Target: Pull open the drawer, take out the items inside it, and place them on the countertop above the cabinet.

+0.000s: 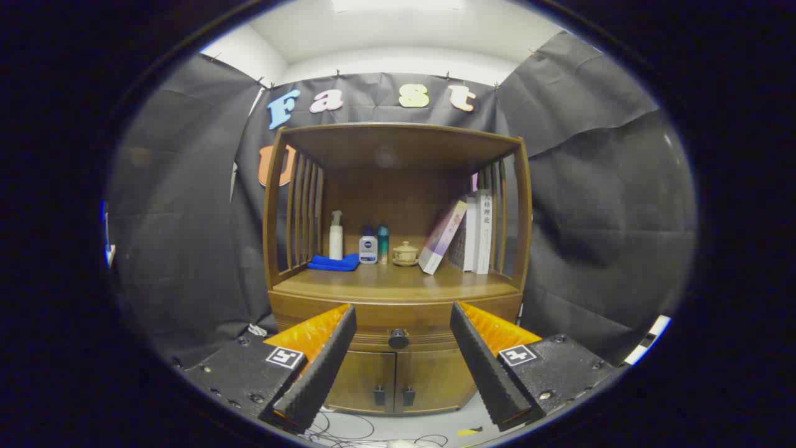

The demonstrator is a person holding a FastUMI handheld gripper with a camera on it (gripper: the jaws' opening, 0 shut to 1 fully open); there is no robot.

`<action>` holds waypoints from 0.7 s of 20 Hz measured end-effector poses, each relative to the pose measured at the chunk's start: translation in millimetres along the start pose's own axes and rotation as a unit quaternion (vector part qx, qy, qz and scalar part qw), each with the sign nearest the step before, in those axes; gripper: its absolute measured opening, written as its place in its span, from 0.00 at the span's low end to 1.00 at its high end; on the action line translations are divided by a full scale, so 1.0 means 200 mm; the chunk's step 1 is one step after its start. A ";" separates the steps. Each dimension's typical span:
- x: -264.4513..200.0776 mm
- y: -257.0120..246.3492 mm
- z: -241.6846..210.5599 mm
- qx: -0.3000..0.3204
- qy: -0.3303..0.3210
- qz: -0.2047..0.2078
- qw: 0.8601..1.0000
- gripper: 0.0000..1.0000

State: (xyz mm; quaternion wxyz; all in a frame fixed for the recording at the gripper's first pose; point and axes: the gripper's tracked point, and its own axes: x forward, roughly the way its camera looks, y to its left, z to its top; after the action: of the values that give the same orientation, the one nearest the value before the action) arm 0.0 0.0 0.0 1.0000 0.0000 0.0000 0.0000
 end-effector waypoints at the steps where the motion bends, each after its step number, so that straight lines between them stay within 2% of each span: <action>1: -0.01 0.00 0.01 0.002 -0.004 0.001 1.000 0.99; 14: 0.11 0.02 0.00 -0.012 -0.006 0.004 1.000 0.99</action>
State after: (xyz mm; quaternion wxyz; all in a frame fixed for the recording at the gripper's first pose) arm 22.3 4.0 0.0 0.9999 -0.0119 -0.0061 0.0039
